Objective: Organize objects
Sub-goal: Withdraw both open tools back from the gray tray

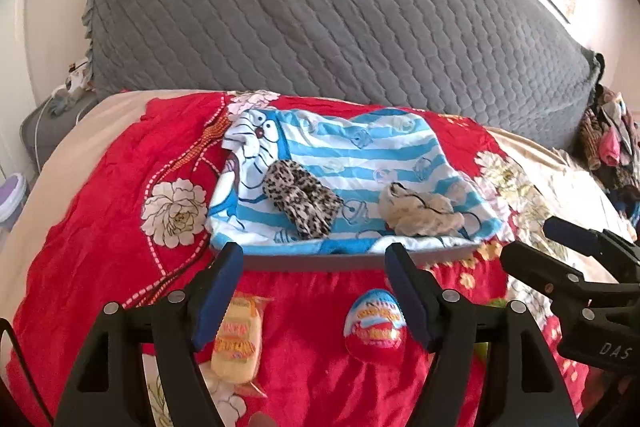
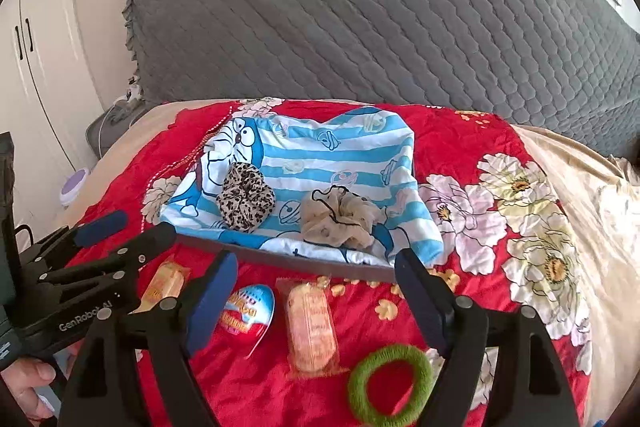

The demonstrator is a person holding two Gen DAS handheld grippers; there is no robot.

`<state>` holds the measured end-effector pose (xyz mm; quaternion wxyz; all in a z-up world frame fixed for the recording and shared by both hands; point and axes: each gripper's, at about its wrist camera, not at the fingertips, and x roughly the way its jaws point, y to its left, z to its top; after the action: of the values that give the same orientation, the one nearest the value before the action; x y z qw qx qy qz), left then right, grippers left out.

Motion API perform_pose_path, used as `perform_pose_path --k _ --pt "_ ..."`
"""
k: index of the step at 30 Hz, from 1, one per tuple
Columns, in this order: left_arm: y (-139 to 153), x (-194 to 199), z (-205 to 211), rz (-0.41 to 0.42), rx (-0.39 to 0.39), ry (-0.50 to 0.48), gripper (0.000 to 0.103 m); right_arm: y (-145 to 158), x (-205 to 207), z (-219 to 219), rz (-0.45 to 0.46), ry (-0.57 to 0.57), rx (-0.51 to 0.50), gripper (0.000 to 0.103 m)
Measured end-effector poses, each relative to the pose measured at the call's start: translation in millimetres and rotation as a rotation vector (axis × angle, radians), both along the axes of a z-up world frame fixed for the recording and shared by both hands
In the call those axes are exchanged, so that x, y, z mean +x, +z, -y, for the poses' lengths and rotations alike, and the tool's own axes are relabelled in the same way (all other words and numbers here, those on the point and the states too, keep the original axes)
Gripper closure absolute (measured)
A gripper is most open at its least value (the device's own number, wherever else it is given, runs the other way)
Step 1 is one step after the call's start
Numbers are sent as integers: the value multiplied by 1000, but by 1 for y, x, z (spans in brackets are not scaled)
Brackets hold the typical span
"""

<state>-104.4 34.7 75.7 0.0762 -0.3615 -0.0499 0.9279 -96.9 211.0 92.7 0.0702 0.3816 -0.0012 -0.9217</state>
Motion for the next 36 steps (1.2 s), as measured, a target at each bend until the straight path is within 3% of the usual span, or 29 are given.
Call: perform_pose_path --k 18,36 --pt "14 47 -18 -25 -44 -74 28 20 54 -11 -26 -11 15 23" --pt "16 67 -27 -15 -54 -105 26 10 80 -16 3 -22 40 22"
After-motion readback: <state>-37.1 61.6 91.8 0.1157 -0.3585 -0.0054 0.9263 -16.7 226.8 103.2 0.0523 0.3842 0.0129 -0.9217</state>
